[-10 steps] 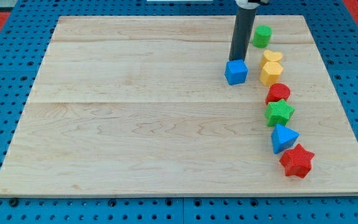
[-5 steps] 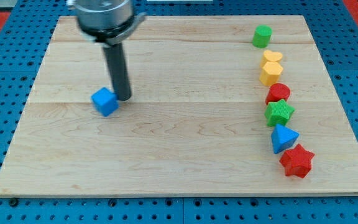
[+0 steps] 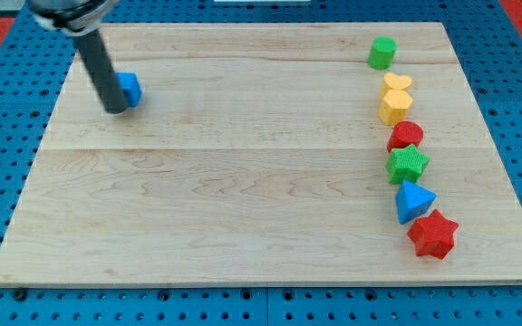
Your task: Move the blue cube to top left
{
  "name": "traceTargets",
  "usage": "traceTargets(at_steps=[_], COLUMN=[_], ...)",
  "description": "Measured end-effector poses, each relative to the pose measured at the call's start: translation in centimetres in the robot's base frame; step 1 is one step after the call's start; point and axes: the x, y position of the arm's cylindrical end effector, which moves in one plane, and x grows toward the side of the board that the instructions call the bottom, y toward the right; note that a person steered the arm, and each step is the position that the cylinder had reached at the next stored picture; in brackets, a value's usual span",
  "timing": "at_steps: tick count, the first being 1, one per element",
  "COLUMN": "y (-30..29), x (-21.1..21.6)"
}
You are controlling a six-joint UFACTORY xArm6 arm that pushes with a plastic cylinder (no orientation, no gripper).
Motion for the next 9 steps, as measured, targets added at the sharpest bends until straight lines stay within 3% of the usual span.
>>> traceTargets(at_steps=[3, 5, 6, 7, 9], y=[3.2, 1.8, -1.5, -0.8, 9.1], x=[-8.0, -5.2, -7.5, -8.5, -9.5])
